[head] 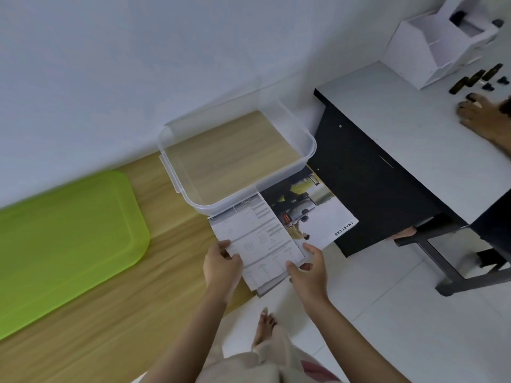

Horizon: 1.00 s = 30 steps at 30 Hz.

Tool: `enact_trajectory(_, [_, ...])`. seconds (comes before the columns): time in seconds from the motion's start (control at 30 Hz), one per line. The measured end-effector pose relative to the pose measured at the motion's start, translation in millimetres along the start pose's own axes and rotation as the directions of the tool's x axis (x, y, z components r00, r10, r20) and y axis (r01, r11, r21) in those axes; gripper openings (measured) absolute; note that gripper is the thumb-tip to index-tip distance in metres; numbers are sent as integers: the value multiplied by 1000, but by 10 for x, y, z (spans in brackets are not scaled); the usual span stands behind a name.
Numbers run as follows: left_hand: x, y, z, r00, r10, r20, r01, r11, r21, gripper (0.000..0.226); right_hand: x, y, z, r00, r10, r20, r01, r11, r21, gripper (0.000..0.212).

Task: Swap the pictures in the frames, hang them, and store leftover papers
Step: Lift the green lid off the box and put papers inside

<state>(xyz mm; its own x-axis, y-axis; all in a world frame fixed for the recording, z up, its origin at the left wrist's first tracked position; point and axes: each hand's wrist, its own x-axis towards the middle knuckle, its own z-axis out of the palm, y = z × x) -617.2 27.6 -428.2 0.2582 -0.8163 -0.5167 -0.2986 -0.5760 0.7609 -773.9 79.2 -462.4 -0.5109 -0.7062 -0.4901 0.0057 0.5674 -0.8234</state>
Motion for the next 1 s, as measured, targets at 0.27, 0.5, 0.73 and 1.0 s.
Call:
enact_trajectory(0.27, [-56, -26, 76, 1000, -8, 21, 9, 999, -52, 38, -29, -41, -237, 999, -44, 23, 38, 977, 209, 68])
enact_trajectory(0.5, [-263, 45, 349, 983, 158, 90, -149, 984, -100, 37, -39, -77, -538, 982, -153, -110, 177, 951, 254, 96])
enact_trajectory(0.73, [-460, 309, 565, 899, 403, 173, -375, 910, -177, 54, -93, -243, -879, 919, -261, -295, 345, 896, 281, 98])
enact_trajectory(1.0, [-234, 747, 402, 847, 527, 62, -502, 834, -229, 65, 62, -748, -668, 888, -347, -301, 429, 861, 273, 99])
